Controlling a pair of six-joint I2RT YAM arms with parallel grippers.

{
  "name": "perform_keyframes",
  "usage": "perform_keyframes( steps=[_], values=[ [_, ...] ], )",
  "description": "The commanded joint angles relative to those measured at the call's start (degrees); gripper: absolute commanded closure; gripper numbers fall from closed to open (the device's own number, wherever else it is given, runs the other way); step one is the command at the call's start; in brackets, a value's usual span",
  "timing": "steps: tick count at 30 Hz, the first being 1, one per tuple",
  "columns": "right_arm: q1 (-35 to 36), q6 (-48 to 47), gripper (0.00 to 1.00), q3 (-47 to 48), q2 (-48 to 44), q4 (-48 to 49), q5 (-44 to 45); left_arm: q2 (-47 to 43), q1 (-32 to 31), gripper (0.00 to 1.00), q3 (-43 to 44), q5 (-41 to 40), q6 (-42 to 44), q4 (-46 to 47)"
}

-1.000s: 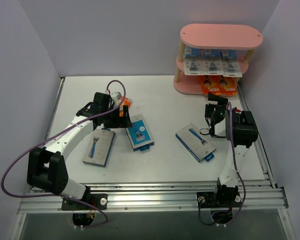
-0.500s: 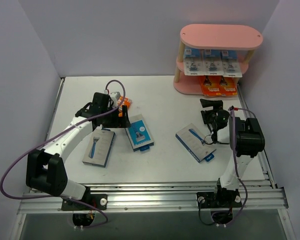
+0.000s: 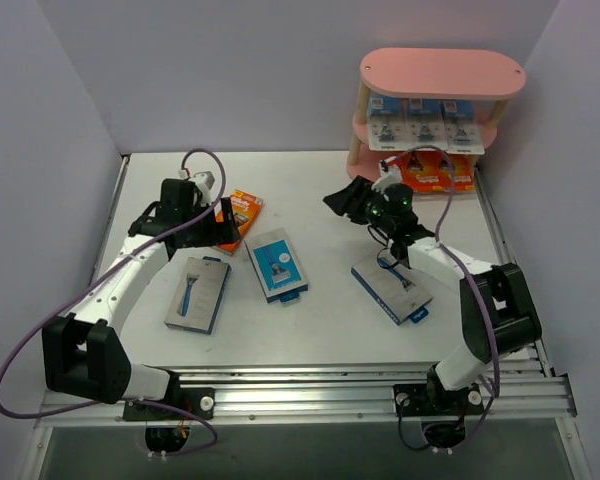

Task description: Place and organize the shaving razors onto the shelf

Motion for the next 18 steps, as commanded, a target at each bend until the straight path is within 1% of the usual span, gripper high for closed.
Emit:
perform_keyframes(
  steps=[1, 2, 3, 4, 5, 6, 8, 9, 10, 11, 12, 13, 14, 15, 16, 18],
  values=[
    [6.51, -15.76, 0.44, 7.34, 0.28, -17.15, 3.5, -4.06, 4.12, 0.06, 1.24, -1.11, -1.57, 2.03],
    [8.45, -17.78, 0.44, 9.8, 1.08, -23.18, 6.41, -4.33, 5.08, 0.06, 0.72, -0.76, -1.93, 2.39],
    [11.95, -19.8, 0.44, 14.26, 2.04, -24.98, 8.18, -4.77, 5.88, 0.06, 0.54, -0.49, -2.63, 2.91],
    [13.37, -23.13, 0.43, 16.48, 4.58, -26.48, 9.33, -5.03, 7.36, 0.06, 0.36, -0.32, -2.89, 3.18],
    [14.52, -24.29, 0.42, 18.94, 6.17, -29.98, 9.86, -5.21, 7.99, 0.06, 0.1, 0.38, -3.07, 3.36],
    [15.49, -25.26, 0.41, 24.19, 7.92, -31.58, 10.3, -5.3, 8.52, 0.06, -0.17, 0.65, -3.25, 3.79],
    [17.25, -27.64, 0.4, 29.57, 13.37, -35.7, 10.83, -5.04, 9.05, 0.06, -0.08, 1.09, -3.16, 3.62],
    [17.34, -27.82, 0.4, 34.73, 15.39, -36.51, 10.57, -4.51, 9.05, 0.06, 0.35, 1.09, -3.07, 2.84],
    [17.25, -28.6, 0.4, 37.74, 19.85, -37.56, 9.7, -4.16, 9.05, 0.06, 0.53, 1.18, -3.07, 2.57],
    [17.25, -29.13, 0.41, 41.08, 22.16, -41.05, 8.91, -3.81, 9.14, 0.06, 0.62, 1.35, -3.07, 2.57],
    [17.17, -29.83, 0.43, 48.51, 24.79, -42.91, 8.55, -3.72, 9.14, 0.06, 0.54, 2.05, -3.07, 2.65],
    [17.08, -30.71, 0.46, 52.5, 29.95, -45.28, 7.85, -3.54, 9.14, 0.06, 0.53, 2.23, -3.07, 2.65],
    [16.99, -32.55, 0.49, 56.54, 32.52, -49.66, 6.97, -3.45, 9.14, 0.06, 0.53, 2.41, -3.07, 2.57],
    [16.82, -33.26, 0.5, 60.5, 35.25, -51.27, 4.18, -3.28, 9.14, 0.06, 0.53, 2.67, -3.07, 2.65],
    [16.47, -33.79, 0.5, 67.93, 40.06, -54.24, 2.85, -3.1, 9.05, 0.06, 0.45, 2.85, -3.16, 2.65],
    [16.03, -34.41, 0.53, 74.74, 46.05, -56.46, -0.22, -2.84, 9.05, 0.06, 0.53, 3.38, -3.16, 2.57]
  ],
)
